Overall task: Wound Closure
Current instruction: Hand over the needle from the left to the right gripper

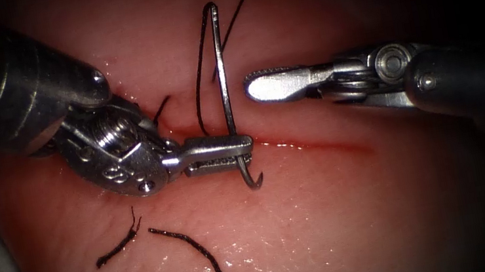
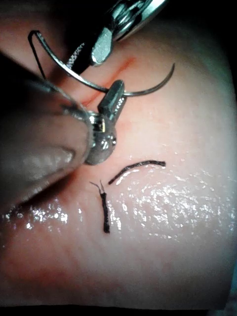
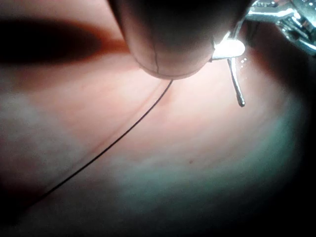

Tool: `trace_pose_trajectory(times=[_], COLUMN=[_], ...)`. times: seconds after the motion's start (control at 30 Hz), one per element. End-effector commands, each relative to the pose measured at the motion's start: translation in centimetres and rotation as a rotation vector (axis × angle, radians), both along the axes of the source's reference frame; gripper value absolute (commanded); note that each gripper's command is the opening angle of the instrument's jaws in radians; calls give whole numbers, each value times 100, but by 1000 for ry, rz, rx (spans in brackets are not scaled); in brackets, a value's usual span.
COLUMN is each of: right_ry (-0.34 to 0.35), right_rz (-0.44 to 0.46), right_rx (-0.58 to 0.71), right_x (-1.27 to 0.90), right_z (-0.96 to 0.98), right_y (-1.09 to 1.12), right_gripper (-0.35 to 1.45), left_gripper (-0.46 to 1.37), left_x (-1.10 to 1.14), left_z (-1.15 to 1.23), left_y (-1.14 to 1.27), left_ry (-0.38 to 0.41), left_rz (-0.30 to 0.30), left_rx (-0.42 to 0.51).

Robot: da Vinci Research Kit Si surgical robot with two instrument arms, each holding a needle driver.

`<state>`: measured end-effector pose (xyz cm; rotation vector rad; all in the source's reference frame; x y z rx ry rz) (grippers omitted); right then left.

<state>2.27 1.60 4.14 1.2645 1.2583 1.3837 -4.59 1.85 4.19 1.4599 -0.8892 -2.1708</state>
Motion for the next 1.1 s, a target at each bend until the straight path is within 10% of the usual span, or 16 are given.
trace_pose_trajectory(times=[0.03, 0.9, 1.0, 1.1], right_ry=[8, 18, 17, 13], right_rz=[-2, -33, -35, -43], right_rx=[-1, 1, 2, 3], right_x=[1, 26, 27, 27], right_z=[-1, -7, -8, -8], right_y=[0, -4, -4, -3], right_gripper=[95, 64, 36, -35], left_gripper=[-35, -35, -35, -35], left_x=[0, -15, -15, -15], left_z=[0, -10, -11, -11], left_y=[0, -8, -8, -8], left_ry=[4, 14, 16, 16], left_rz=[4, 4, 6, 6], left_rx=[3, -13, -11, -12])
